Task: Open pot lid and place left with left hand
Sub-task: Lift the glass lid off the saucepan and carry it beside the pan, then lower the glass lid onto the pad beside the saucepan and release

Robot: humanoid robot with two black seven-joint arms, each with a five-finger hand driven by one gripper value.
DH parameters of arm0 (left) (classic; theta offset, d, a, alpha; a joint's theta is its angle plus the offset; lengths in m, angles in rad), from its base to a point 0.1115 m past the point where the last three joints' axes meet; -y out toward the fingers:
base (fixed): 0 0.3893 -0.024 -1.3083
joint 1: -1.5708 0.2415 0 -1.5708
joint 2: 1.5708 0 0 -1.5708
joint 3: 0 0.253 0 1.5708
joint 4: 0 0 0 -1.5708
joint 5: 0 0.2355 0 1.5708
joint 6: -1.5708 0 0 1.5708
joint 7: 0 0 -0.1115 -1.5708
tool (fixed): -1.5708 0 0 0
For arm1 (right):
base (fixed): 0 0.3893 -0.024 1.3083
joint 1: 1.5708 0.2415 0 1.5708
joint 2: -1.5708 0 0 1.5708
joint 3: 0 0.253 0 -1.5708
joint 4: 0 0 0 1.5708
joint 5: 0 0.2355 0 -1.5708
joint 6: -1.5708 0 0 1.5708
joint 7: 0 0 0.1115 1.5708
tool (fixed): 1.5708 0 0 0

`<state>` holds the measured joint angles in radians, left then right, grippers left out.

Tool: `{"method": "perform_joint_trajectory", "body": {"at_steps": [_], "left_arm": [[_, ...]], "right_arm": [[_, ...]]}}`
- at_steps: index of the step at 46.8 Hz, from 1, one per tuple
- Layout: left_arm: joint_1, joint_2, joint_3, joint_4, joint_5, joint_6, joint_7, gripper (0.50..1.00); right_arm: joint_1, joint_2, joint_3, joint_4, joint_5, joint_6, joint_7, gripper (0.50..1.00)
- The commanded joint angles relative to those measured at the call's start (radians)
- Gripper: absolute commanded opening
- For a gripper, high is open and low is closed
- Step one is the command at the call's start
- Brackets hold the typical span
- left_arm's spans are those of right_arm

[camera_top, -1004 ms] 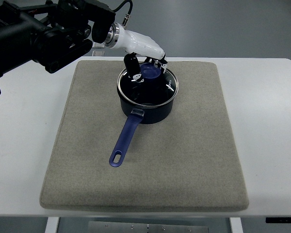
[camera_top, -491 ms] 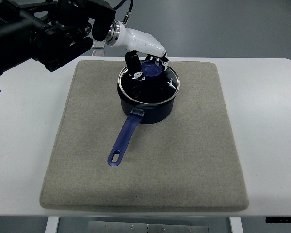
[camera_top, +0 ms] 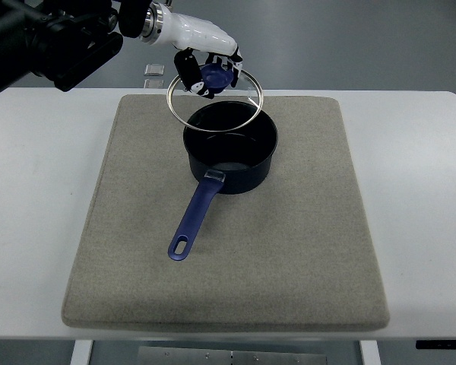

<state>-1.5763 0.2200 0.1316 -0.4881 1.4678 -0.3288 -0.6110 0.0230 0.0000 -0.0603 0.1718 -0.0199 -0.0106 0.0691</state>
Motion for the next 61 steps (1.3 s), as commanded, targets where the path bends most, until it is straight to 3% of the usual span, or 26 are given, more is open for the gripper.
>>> {"method": "perform_joint_trajectory", "body": {"at_steps": [1,19,35,48,61], "left_arm": [[-0.002,0.021,0.005,0.005,0.000,-0.001,0.000,0.500],[0.004,0.148,0.072,-0.006,0.003,-0.004,0.000,0.500],[0.036,0.202,0.121,-0.026,0.008,-0.001,0.000,0.500],[0.067,0.237,0.215,-0.125,0.009,0.077,0.000,0.500],[0.068,0.255,0.246,-0.176,0.002,0.089,0.000,0.500]], "right_arm": [[0.000,0.000,-0.001,0.000,0.000,0.000,0.000,0.917],[0.000,0.000,-0.001,0.000,0.000,0.000,-0.002,0.917],[0.000,0.000,0.000,0.000,0.000,0.000,0.000,0.917],[0.000,0.000,0.000,0.000,0.000,0.000,0.000,0.917],[0.000,0.000,0.000,0.000,0.000,0.000,0.000,0.917]]}}
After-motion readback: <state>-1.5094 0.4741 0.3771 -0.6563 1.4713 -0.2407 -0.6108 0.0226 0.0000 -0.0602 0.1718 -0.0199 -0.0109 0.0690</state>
